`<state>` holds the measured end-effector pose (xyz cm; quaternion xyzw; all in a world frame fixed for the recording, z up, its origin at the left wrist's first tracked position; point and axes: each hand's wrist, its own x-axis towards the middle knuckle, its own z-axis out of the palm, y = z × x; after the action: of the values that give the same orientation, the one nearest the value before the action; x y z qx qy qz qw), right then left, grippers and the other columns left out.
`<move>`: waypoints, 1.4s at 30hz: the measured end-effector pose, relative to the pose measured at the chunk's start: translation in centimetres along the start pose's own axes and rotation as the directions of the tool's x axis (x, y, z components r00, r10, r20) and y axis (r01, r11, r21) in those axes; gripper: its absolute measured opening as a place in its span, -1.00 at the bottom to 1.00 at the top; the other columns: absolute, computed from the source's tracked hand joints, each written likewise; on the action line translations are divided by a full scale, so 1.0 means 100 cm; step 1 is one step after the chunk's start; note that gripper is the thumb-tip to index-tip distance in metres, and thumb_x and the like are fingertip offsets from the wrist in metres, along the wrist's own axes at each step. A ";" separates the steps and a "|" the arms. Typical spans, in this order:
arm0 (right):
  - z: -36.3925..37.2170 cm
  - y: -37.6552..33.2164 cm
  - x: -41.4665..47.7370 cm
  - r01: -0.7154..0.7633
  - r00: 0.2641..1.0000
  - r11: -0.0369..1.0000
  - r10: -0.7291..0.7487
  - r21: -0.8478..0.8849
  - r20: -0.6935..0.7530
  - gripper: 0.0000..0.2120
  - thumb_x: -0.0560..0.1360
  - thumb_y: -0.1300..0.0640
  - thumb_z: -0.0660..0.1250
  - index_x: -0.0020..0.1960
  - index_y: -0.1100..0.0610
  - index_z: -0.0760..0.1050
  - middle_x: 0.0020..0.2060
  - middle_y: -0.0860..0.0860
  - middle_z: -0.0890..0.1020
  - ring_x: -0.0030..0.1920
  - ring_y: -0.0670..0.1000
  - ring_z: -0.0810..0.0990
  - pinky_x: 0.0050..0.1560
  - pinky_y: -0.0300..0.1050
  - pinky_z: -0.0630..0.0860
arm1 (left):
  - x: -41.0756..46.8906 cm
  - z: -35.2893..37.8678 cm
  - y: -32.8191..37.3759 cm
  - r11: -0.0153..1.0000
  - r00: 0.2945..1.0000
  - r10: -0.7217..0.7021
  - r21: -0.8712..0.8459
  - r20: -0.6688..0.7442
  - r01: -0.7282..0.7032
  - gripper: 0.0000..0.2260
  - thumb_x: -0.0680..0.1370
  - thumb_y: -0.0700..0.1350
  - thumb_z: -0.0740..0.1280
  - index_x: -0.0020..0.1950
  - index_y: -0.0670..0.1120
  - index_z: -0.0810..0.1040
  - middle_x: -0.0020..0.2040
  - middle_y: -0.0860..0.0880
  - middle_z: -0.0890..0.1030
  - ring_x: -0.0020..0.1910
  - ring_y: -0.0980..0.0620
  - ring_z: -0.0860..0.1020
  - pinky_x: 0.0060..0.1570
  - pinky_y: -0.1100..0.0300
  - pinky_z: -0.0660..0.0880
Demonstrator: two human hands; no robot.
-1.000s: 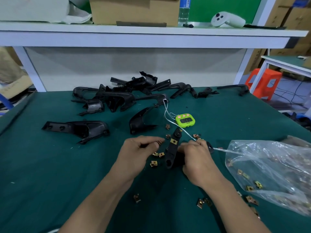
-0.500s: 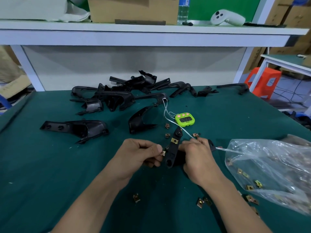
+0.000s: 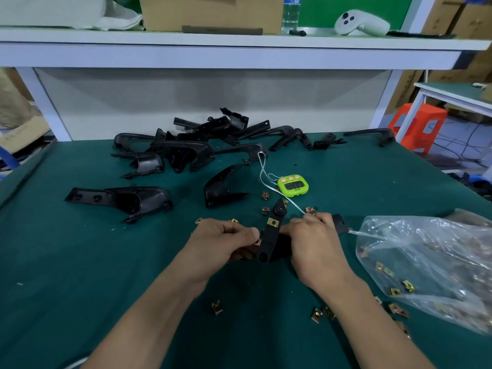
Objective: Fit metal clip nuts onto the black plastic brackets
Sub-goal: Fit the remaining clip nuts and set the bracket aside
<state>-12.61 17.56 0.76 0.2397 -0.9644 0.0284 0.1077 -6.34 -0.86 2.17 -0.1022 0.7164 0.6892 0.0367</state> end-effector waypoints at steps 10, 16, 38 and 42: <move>0.002 -0.008 -0.006 -0.018 0.997 0.989 0.029 -0.149 0.076 -0.64 0.28 0.28 0.32 -0.06 -0.12 0.59 -0.18 -0.12 0.60 -0.05 -0.03 0.49 -0.03 -0.12 0.07 | 0.000 -0.004 -0.001 0.981 0.999 0.049 0.186 -0.007 -0.047 -0.86 0.48 -0.17 0.54 -0.29 -0.12 0.75 -0.31 -0.07 0.72 -0.36 0.13 0.59 -0.28 0.33 0.52; 0.002 -0.007 -0.005 -0.018 0.997 0.989 0.028 -0.145 0.071 -0.60 0.27 0.28 0.33 -0.04 -0.14 0.62 -0.28 -0.13 0.53 -0.16 -0.04 0.37 -0.05 -0.11 0.08 | 0.000 -0.004 -0.002 0.954 0.998 0.070 0.293 -0.006 -0.065 -0.84 0.47 -0.11 0.55 -0.32 -0.05 0.74 -0.36 -0.10 0.70 -0.40 0.10 0.54 -0.34 0.29 0.43; 0.000 -0.007 -0.003 0.005 0.990 0.990 0.016 -0.143 0.143 -0.68 0.34 0.26 0.32 -0.05 -0.11 0.61 -0.36 -0.11 0.39 -0.04 -0.02 0.52 0.07 -0.09 0.20 | -0.002 0.005 -0.005 0.874 0.984 0.175 0.455 0.030 -0.169 -0.82 0.44 -0.05 0.57 -0.36 0.07 0.71 -0.47 0.04 0.63 -0.53 0.21 0.45 -0.48 0.38 0.35; 0.001 -0.006 -0.004 -0.045 0.991 0.993 0.058 -0.104 0.119 -0.77 0.37 0.20 0.37 -0.08 -0.11 0.56 -0.31 -0.10 0.46 -0.03 -0.01 0.55 -0.02 -0.07 0.16 | -0.001 0.014 -0.009 0.909 0.969 0.237 0.367 -0.066 -0.197 -0.85 0.49 -0.01 0.52 -0.29 0.07 0.73 -0.48 0.14 0.58 -0.49 0.24 0.41 -0.44 0.39 0.33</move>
<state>-12.02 17.20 0.58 0.2101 -0.9753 -0.0326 0.0597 -6.24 0.55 1.24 -0.0508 0.8377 0.5403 -0.0614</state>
